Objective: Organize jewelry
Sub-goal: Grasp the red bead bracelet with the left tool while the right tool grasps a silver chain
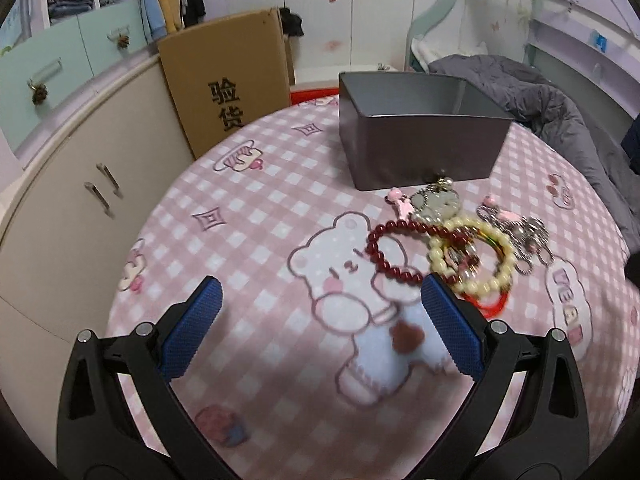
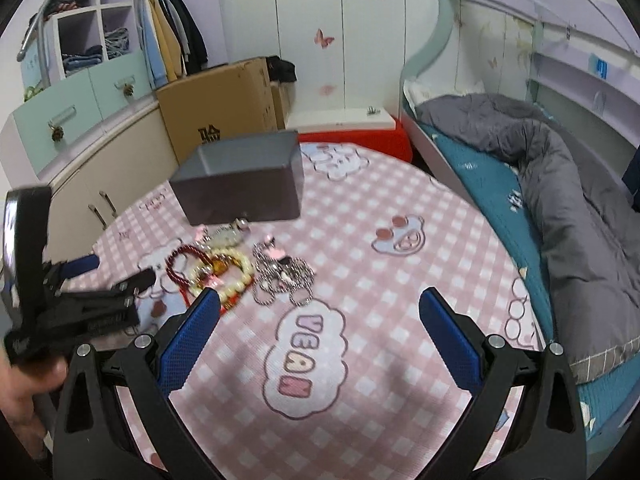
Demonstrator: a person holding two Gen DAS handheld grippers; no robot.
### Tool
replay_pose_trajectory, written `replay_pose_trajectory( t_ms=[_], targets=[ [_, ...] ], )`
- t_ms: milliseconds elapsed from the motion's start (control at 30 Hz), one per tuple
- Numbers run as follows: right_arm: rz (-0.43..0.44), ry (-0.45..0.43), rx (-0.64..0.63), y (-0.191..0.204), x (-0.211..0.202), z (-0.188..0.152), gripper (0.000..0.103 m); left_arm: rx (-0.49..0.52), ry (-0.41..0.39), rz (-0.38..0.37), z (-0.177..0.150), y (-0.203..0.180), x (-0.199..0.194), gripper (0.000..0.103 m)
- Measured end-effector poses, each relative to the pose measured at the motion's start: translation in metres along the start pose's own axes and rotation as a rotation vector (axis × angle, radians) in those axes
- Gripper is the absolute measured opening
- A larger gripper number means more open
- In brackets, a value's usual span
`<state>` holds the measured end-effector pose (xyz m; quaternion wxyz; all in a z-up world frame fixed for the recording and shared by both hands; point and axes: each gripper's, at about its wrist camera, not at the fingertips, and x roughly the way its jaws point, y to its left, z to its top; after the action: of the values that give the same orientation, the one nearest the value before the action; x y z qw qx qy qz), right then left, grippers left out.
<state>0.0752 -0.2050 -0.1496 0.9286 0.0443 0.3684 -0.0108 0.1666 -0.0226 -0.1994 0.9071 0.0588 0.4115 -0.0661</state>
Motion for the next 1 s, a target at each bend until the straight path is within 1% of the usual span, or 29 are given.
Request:
replay_pose_trajectory(
  t_ms=[67,133,167,200,233,267,300,333,367,400,433,467,500,533,567,600,633,667,800,867,900,933,967,1000],
  targets=[
    [-0.001,0.012,-0.002,-0.002,0.005,-0.002,0.096,-0.009,0.001,0.009,0.007,0.000,0.009,0.097],
    [0.005,0.023,-0.005,-0.002,0.011,-0.002,0.096,0.003,0.017,0.028,0.014,-0.002,0.022,0.097],
    [0.006,0.028,-0.007,-0.003,0.013,-0.002,0.095,0.022,0.033,0.036,0.015,-0.004,0.030,0.095],
    [0.006,0.035,-0.009,-0.003,0.016,-0.001,0.095,0.037,0.056,0.029,0.014,-0.006,0.038,0.090],
    [0.005,0.043,-0.011,-0.004,0.019,-0.001,0.095,0.033,0.062,0.003,0.012,-0.006,0.039,0.083],
    [0.006,0.046,-0.010,-0.005,0.022,-0.001,0.095,0.016,0.056,-0.025,0.013,-0.004,0.038,0.072],
    [0.006,0.050,-0.007,-0.006,0.025,0.000,0.095,0.013,0.055,-0.061,0.013,-0.003,0.037,0.065],
    [0.008,0.056,-0.002,-0.008,0.029,0.001,0.095,0.028,0.044,-0.072,0.014,-0.004,0.036,0.045],
    [0.010,0.060,0.001,-0.009,0.031,0.002,0.095,0.039,0.039,-0.084,0.014,-0.006,0.035,0.028],
    [0.018,0.064,0.001,-0.009,0.034,0.003,0.094,0.057,0.037,-0.107,0.014,-0.010,0.033,0.021],
    [0.027,0.065,-0.003,-0.009,0.036,0.004,0.090,0.065,0.035,-0.125,0.013,-0.012,0.032,0.007],
    [0.038,0.069,-0.010,-0.008,0.040,0.006,0.083,0.061,0.029,-0.153,0.013,-0.011,0.030,0.007],
    [0.049,0.076,-0.019,-0.006,0.043,0.008,0.080,0.049,0.017,-0.180,0.012,-0.010,0.027,0.007],
    [0.062,0.082,-0.029,-0.004,0.047,0.011,0.074,0.032,-0.005,-0.203,0.010,-0.007,0.021,0.007],
    [0.069,0.090,-0.039,-0.003,0.051,0.012,0.070,0.019,-0.027,-0.208,0.009,-0.005,0.015,0.007],
    [0.075,0.099,-0.048,-0.001,0.055,0.014,0.063,0.007,-0.042,-0.211,0.011,-0.001,0.010,0.007],
    [0.090,0.113,-0.057,0.001,0.062,0.016,0.057,-0.009,-0.061,-0.220,0.011,0.002,0.004,0.007],
    [0.102,0.120,-0.062,0.003,0.066,0.017,0.054,-0.020,-0.077,-0.223,0.011,0.006,-0.003,0.007],
    [0.123,0.139,-0.110,0.015,0.084,0.021,0.048,-0.025,-0.116,-0.218,0.007,0.013,-0.021,0.007],
    [0.131,0.161,-0.140,0.021,0.095,0.021,0.038,-0.033,-0.125,-0.215,0.004,0.017,-0.028,0.007],
    [0.113,0.152,-0.166,0.024,0.096,0.020,0.028,-0.035,-0.126,-0.215,0.004,0.019,-0.030,0.007],
    [0.111,0.148,-0.177,0.025,0.095,0.020,0.023,-0.037,-0.126,-0.216,0.003,0.021,-0.031,0.007],
    [0.134,0.148,-0.164,0.023,0.092,0.020,0.020,-0.037,-0.127,-0.217,0.004,0.025,-0.030,0.007],
    [0.150,0.144,-0.153,0.021,0.089,0.019,0.020,-0.036,-0.128,-0.218,0.002,0.027,-0.032,0.007]
  ],
)
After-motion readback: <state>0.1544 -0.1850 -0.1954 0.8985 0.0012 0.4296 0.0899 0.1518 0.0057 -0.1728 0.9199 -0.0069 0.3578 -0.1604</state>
